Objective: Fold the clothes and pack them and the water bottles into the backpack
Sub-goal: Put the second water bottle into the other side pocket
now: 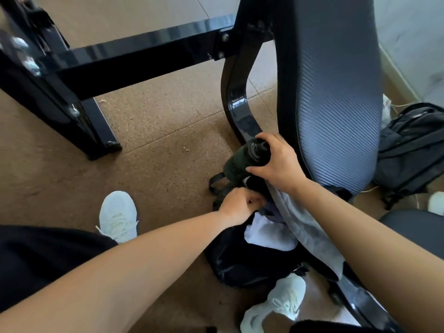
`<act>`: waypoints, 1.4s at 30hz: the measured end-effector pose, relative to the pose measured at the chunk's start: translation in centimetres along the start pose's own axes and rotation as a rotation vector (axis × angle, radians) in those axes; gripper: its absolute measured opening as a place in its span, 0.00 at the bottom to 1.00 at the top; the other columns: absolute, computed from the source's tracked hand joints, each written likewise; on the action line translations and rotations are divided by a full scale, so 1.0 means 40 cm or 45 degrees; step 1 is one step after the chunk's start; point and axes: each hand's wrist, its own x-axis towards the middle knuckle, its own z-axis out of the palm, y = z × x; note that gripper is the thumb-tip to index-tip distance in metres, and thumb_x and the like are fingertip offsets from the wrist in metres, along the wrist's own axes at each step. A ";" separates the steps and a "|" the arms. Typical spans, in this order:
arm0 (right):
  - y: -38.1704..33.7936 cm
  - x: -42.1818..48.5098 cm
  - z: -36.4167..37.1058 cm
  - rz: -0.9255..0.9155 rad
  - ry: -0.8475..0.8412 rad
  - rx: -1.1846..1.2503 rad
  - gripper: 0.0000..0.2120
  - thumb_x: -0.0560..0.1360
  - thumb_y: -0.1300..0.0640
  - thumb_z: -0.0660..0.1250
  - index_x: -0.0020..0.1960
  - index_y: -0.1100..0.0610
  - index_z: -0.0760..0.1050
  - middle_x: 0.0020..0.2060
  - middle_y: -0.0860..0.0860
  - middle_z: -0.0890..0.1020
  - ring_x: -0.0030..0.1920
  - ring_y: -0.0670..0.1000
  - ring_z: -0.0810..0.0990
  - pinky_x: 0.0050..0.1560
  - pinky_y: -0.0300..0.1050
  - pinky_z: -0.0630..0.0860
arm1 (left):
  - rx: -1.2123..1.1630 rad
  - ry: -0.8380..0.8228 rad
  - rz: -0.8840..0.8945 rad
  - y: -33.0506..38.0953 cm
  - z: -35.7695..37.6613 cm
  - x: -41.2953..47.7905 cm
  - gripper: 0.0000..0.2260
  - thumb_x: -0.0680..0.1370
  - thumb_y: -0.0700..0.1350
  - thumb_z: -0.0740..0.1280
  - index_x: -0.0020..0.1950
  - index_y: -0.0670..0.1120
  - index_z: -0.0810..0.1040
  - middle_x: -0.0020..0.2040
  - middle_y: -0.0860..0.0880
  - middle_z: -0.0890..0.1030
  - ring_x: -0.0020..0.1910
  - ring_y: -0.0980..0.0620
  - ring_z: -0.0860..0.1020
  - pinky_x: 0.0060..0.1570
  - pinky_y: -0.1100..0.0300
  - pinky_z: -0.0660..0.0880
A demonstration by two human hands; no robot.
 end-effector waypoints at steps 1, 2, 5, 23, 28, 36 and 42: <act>0.010 -0.010 0.001 0.007 -0.017 -0.006 0.37 0.64 0.55 0.84 0.69 0.56 0.72 0.62 0.52 0.77 0.62 0.52 0.77 0.65 0.45 0.73 | 0.056 -0.037 -0.002 -0.005 0.017 -0.015 0.09 0.82 0.46 0.67 0.51 0.49 0.88 0.47 0.51 0.88 0.46 0.53 0.84 0.50 0.47 0.81; 0.019 -0.020 0.003 0.013 -0.030 -0.019 0.37 0.64 0.55 0.83 0.69 0.56 0.72 0.62 0.52 0.77 0.62 0.53 0.77 0.65 0.46 0.73 | 0.101 -0.074 -0.011 -0.014 0.030 -0.026 0.10 0.81 0.46 0.66 0.50 0.50 0.88 0.46 0.51 0.88 0.46 0.53 0.84 0.50 0.47 0.80; 0.035 -0.050 0.015 0.016 -0.041 -0.140 0.37 0.66 0.56 0.81 0.71 0.57 0.72 0.62 0.55 0.77 0.61 0.56 0.78 0.64 0.51 0.76 | 0.192 -0.158 -0.093 -0.061 0.025 -0.040 0.11 0.80 0.50 0.65 0.49 0.54 0.87 0.47 0.54 0.88 0.47 0.54 0.84 0.51 0.48 0.81; 0.064 -0.287 0.024 0.293 0.325 -0.206 0.31 0.62 0.59 0.80 0.64 0.55 0.76 0.50 0.54 0.75 0.43 0.58 0.79 0.42 0.42 0.71 | 0.404 0.104 -0.386 -0.117 -0.019 0.199 0.23 0.78 0.58 0.71 0.68 0.47 0.74 0.64 0.46 0.79 0.61 0.43 0.79 0.60 0.47 0.77; 0.082 -0.311 0.027 0.249 0.328 -0.254 0.31 0.61 0.60 0.80 0.63 0.57 0.77 0.47 0.54 0.74 0.39 0.57 0.77 0.37 0.41 0.68 | 0.509 0.048 -0.438 -0.143 0.005 0.226 0.26 0.74 0.61 0.74 0.63 0.46 0.75 0.57 0.47 0.79 0.56 0.44 0.78 0.53 0.50 0.76; 0.092 -0.329 0.025 0.260 0.282 -0.257 0.29 0.62 0.59 0.79 0.63 0.57 0.78 0.46 0.51 0.70 0.39 0.50 0.69 0.38 0.41 0.67 | 0.311 -0.025 -0.485 -0.133 -0.011 0.198 0.12 0.79 0.44 0.70 0.36 0.44 0.74 0.34 0.46 0.74 0.38 0.44 0.74 0.35 0.56 0.66; 0.063 -0.360 0.002 0.252 0.041 -0.281 0.29 0.63 0.56 0.78 0.63 0.56 0.77 0.48 0.52 0.71 0.40 0.56 0.77 0.37 0.45 0.72 | -0.137 -0.046 -0.760 -0.128 -0.014 0.067 0.15 0.78 0.36 0.68 0.37 0.46 0.66 0.35 0.45 0.68 0.33 0.48 0.68 0.32 0.57 0.67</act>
